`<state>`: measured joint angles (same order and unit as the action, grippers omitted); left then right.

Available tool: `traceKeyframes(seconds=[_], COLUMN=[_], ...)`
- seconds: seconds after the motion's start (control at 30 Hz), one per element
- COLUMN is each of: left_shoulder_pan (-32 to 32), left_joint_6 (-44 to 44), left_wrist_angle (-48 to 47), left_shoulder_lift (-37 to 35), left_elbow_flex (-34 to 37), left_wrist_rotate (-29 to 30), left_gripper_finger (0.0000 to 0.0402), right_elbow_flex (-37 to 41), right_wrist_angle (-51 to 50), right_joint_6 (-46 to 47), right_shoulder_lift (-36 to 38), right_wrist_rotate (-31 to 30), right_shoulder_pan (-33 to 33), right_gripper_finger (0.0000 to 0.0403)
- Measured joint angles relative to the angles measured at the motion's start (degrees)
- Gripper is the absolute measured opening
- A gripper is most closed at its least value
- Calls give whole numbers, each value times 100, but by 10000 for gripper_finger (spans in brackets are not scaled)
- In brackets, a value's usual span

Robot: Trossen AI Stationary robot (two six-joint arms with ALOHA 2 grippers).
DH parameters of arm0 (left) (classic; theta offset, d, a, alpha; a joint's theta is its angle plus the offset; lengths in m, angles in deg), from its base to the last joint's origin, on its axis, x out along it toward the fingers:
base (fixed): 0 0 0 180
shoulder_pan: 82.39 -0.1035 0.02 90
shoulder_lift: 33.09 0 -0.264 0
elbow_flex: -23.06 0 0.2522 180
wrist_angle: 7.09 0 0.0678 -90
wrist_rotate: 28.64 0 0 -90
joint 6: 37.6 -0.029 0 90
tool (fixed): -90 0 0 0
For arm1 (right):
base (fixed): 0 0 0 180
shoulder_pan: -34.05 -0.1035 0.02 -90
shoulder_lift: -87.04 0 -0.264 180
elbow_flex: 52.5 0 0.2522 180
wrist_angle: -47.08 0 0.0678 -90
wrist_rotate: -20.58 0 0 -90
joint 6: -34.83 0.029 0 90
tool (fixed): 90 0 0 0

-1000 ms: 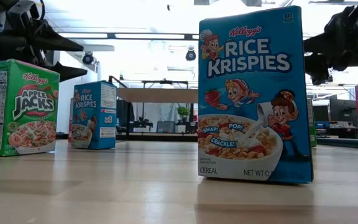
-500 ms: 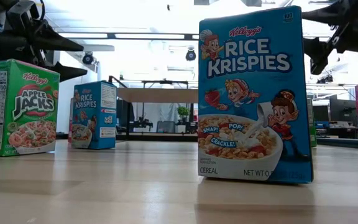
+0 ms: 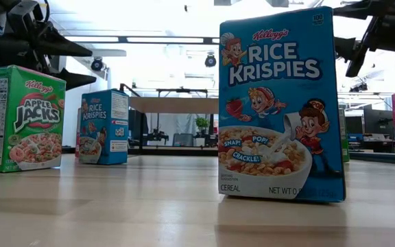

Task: Stack cereal on shelf
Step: Put the right green cereal box on the shelf

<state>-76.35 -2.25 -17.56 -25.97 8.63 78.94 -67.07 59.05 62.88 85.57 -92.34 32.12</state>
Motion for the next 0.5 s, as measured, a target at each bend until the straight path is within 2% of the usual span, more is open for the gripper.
traceKeyframes(seconds=[0.27,0.5], left_shoulder_pan=[-2,-2], left_joint_6=[0,46], left_wrist_angle=[0,0], left_shoulder_lift=[0,0], left_elbow_flex=[0,0], left_wrist_rotate=[116,120], left_gripper_finger=[262,262], right_elbow_flex=[-952,-2372], right_wrist_angle=[-1400,-3882], right_joint_6=[-141,202], right_shoulder_lift=[-217,-931], right_wrist_rotate=[-414,-984], right_shoulder_pan=[0,0], right_gripper_finger=[237,237])
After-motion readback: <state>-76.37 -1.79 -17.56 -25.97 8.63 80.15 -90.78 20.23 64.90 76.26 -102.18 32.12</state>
